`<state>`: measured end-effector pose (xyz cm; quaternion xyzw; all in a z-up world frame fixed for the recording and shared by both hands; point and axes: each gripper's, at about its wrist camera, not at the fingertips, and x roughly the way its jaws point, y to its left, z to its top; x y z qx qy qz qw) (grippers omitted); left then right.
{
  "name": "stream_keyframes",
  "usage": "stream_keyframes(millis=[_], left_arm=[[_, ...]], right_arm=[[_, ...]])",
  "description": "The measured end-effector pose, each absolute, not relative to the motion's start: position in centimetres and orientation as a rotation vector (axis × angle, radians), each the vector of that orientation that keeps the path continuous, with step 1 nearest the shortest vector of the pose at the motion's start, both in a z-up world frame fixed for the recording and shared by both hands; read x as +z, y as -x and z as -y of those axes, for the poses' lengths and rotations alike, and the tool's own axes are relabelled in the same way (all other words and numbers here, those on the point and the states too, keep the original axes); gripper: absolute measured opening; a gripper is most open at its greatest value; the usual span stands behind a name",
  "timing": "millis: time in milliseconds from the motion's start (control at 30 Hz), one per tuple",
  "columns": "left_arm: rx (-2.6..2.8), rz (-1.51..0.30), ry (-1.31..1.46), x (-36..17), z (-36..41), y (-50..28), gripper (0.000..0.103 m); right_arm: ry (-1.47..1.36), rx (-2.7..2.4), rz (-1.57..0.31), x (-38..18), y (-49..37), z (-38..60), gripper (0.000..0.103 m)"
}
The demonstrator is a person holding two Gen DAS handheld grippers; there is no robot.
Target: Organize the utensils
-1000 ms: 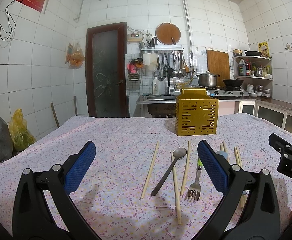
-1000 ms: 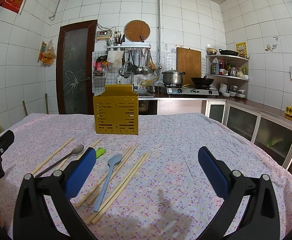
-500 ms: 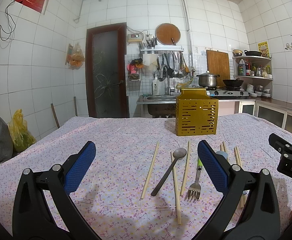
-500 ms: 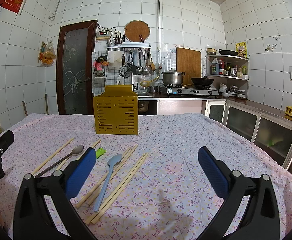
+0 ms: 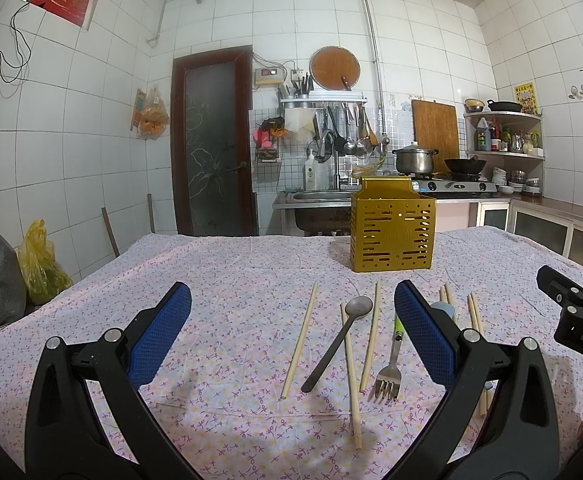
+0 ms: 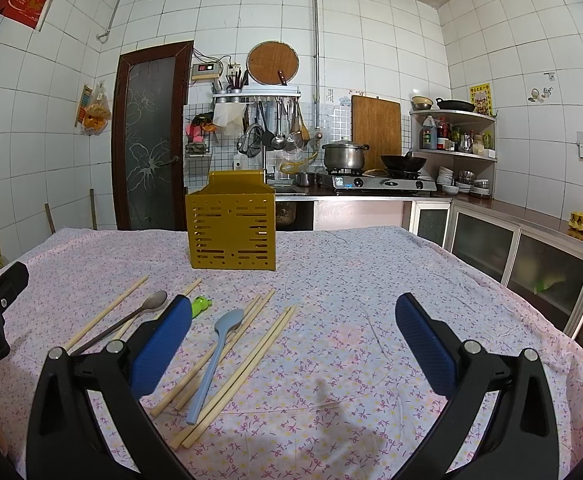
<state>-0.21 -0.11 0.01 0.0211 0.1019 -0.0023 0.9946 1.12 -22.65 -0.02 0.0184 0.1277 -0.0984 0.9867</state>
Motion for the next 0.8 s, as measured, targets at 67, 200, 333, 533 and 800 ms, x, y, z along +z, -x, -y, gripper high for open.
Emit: stream_keyframes(millis=[67, 200, 333, 533, 800], left_arm=[[-0.005, -0.204, -0.044, 0.0, 0.14, 0.19, 0.098], [-0.006, -0.206, -0.045, 0.26, 0.02, 0.13, 0.098], [-0.006, -0.207, -0.046, 0.3, 0.01, 0.09, 0.098], [-0.006, -0.208, -0.046, 0.1, 0.16, -0.08, 0.098], [-0.007, -0.208, -0.047, 0.33, 0.06, -0.24, 0.098]], right_arm=[[-0.038, -0.198, -0.254, -0.04, -1.04, 22.7, 0.099], [-0.041, -0.198, -0.257, 0.05, -1.03, 22.76, 0.099], [-0.042, -0.198, -0.256, 0.1, -1.02, 22.86, 0.099], [-0.042, -0.198, -0.257, 0.11, -1.02, 22.83, 0.099], [-0.044, -0.2, -0.257, 0.36, -0.97, 22.99, 0.099]])
